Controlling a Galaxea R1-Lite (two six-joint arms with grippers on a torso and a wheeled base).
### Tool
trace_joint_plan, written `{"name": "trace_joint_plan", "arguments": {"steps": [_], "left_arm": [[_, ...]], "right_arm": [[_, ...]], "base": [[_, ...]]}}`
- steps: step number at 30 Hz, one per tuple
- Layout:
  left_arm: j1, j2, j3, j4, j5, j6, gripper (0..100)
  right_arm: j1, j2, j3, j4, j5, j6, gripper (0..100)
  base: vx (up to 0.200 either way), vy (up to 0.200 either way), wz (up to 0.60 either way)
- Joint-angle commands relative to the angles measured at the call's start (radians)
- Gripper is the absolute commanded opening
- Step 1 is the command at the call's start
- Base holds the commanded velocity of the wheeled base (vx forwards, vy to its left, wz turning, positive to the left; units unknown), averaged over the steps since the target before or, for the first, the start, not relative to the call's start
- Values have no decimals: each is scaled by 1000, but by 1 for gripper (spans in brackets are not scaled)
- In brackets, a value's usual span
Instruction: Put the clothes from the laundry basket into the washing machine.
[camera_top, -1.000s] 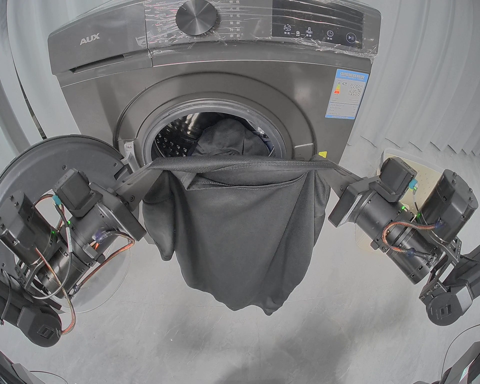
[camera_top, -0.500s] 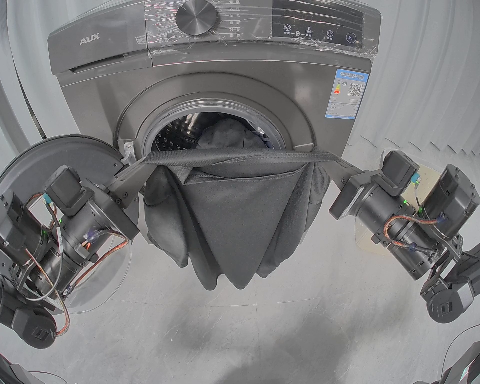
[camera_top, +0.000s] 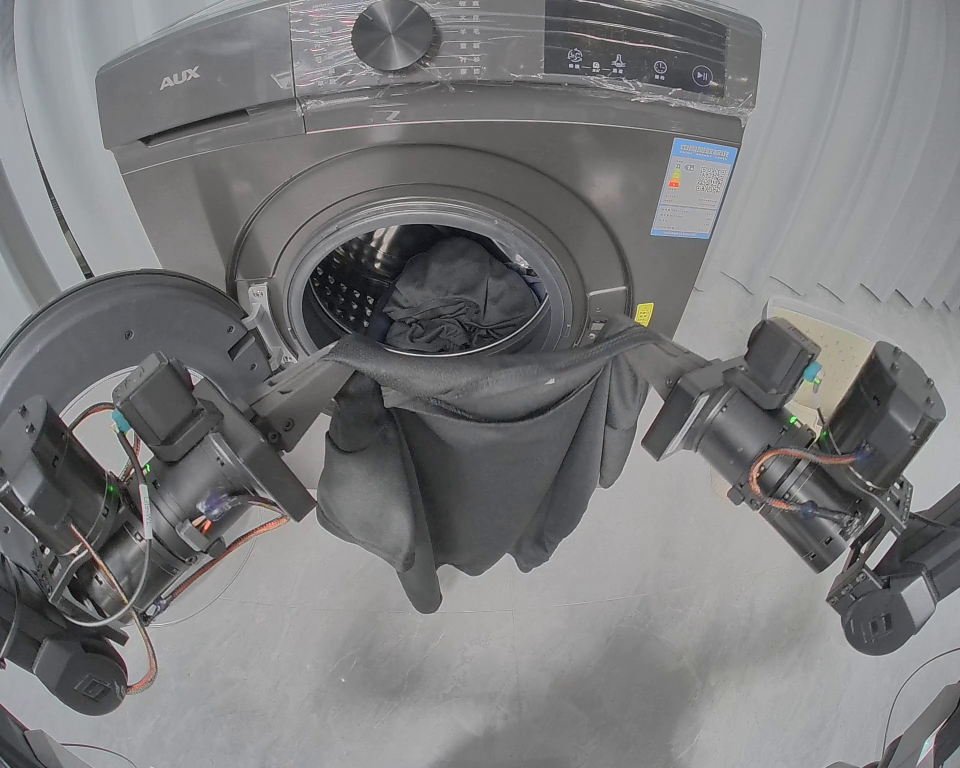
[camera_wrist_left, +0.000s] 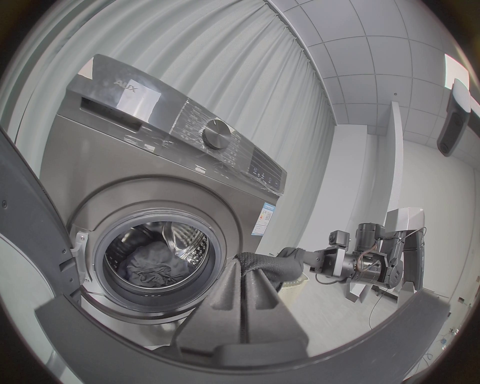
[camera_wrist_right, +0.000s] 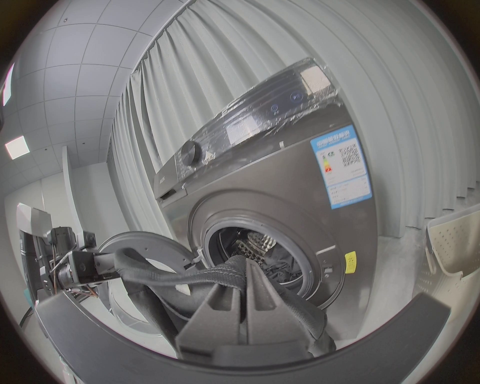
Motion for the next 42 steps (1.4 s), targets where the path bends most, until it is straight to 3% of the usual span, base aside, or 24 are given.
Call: {"name": "trace_joint_plan", "arguments": {"steps": [1, 8, 9, 17, 31, 42], "left_arm": [[-19, 29, -26, -1, -1, 12, 0], [-12, 72, -44, -11, 6, 12, 0], [-12, 67, -46, -11, 6, 12, 0], [-13, 60, -67, -11, 13, 12, 0], [-15, 57, -83, -11, 13, 12, 0], [-18, 40, -93, -11, 13, 12, 0]], "right_arm": [[28, 71, 6, 2, -1, -1, 0], [86, 183, 9, 0, 1, 1, 0], [91, 200, 9, 0, -1, 2, 100], [115, 336, 50, 0, -1, -1, 100], [114, 490, -26, -21, 9, -9, 100], [101, 585, -201, -9, 10, -12, 100]], "base": [[0, 0, 0], [0, 0, 0], [0, 0, 0], [0, 0, 0], [0, 0, 0], [0, 0, 0]]}}
